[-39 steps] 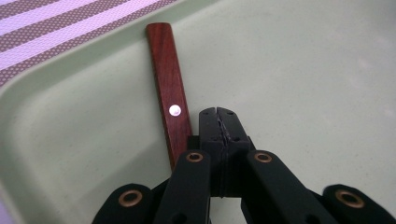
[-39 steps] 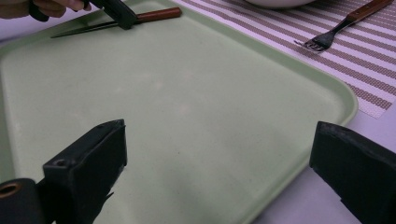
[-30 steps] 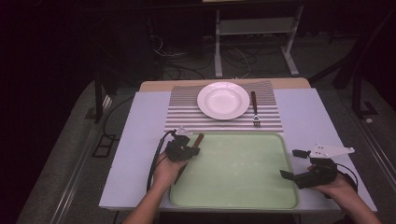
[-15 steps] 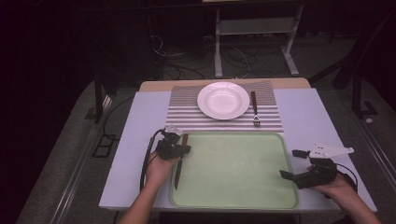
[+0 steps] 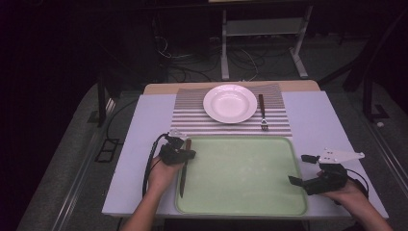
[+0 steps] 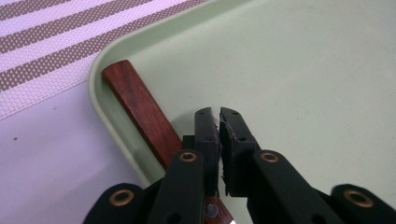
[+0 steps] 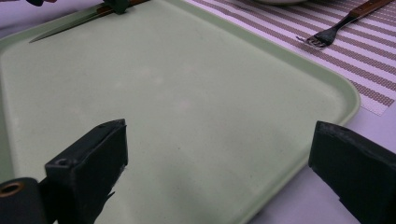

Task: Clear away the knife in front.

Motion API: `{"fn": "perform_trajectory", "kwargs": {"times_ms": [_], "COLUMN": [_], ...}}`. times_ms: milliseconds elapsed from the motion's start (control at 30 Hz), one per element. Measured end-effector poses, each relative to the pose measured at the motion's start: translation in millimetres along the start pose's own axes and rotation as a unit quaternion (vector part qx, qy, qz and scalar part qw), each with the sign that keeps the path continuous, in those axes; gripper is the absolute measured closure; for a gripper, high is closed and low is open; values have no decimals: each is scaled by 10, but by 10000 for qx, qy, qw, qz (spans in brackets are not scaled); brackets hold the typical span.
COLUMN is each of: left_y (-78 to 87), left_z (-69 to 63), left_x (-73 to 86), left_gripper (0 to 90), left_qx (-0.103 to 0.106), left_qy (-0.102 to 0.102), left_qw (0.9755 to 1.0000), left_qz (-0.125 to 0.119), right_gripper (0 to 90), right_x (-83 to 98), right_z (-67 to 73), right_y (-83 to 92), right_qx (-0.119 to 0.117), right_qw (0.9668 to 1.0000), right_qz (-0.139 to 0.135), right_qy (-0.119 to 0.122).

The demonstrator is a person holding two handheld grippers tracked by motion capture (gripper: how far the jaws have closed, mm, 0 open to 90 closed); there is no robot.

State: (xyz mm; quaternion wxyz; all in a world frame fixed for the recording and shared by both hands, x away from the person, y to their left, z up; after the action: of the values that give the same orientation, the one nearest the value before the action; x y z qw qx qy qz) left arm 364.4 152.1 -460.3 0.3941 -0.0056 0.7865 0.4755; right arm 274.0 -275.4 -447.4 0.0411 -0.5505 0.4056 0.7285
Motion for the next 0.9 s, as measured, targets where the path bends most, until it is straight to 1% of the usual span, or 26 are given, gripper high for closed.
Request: {"fn": "perform_trajectory", "kwargs": {"times_ms": [33, 133, 200, 267, 300, 367, 400, 433, 467, 500, 567, 633, 667, 733, 800, 867, 900], "left_y": [5, 30, 52, 78, 88, 118, 145, 164, 193, 223, 283, 342, 371, 430, 488, 540, 564], "left_z": [-11, -43, -66, -80, -86, -104, -115, -122, -132, -143, -158, -161, -158, -150, -141, -126, -113], "left_x": [-5, -30, -42, -48, -49, -46, -43, -41, -36, -25, 1, 41, 64, 112, 157, 196, 215], "left_gripper": [841, 783, 720, 630, 588, 506, 472, 418, 391, 349, 266, 204, 171, 138, 107, 56, 27], "left_qx": [18, 107, 129, 116, 177, 190, 251, 273, 304, 352, 339, 362, 342, 378, 369, 279, 223], "left_qy": [-42, -112, -222, -301, -319, -336, -369, -384, -397, -454, -530, -578, -572, -572, -588, -617, -585], "left_qw": [10000, 9997, 9994, 9990, 9988, 9986, 9982, 9978, 9974, 9968, 9960, 9951, 9948, 9940, 9935, 9933, 9932], "left_qz": [-39, -174, -239, -300, -318, -369, -411, -458, -516, -549, -634, -711, -770, -848, -898, -933, -980], "right_gripper": [46, 47, 46, 47, 47, 47, 47, 47, 47, 47, 47, 47, 47, 47, 47, 47, 47], "right_x": [0, 1, 1, 2, 3, 5, 5, 4, 5, 5, 5, 5, 6, 6, 6, 7, 7], "right_z": [0, 0, 0, 0, -1, -2, -2, -3, -3, -3, -2, 0, 1, 4, 5, 6, 6], "right_y": [-1, -1, -1, 0, 0, 0, 1, 2, 3, 2, 0, -1, -2, -1, -1, -2, -3], "right_qx": [-1, -2, -3, -3, -6, -2, -2, 1, -1, -4, -6, -11, -13, -12, -16, -17, -18], "right_qw": [10000, 10000, 10000, 10000, 10000, 10000, 10000, 10000, 10000, 10000, 10000, 10000, 10000, 10000, 10000, 10000, 10000], "right_qz": [-2, 9, 7, 2, 3, 3, 2, -5, -6, -5, 3, 2, 1, 5, 12, 14, 17], "right_qy": [2, -5, -4, -13, -16, -16, -20, -20, -25, -25, -17, -16, -10, -11, -3, -7, -7]}}
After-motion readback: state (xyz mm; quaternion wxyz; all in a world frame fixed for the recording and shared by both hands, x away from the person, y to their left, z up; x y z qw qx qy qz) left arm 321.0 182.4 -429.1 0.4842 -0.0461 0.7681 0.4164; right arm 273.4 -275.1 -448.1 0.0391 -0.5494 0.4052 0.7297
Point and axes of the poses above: each handheld gripper's, and its own axes: y roughly backward along the jaws, x roughly out of its underside, z roughly to its left, the point moved 3 cm from there along -y, roughly forward along the jaws, and after that the axes turned 4 degrees about y, right-handed, at the moved point
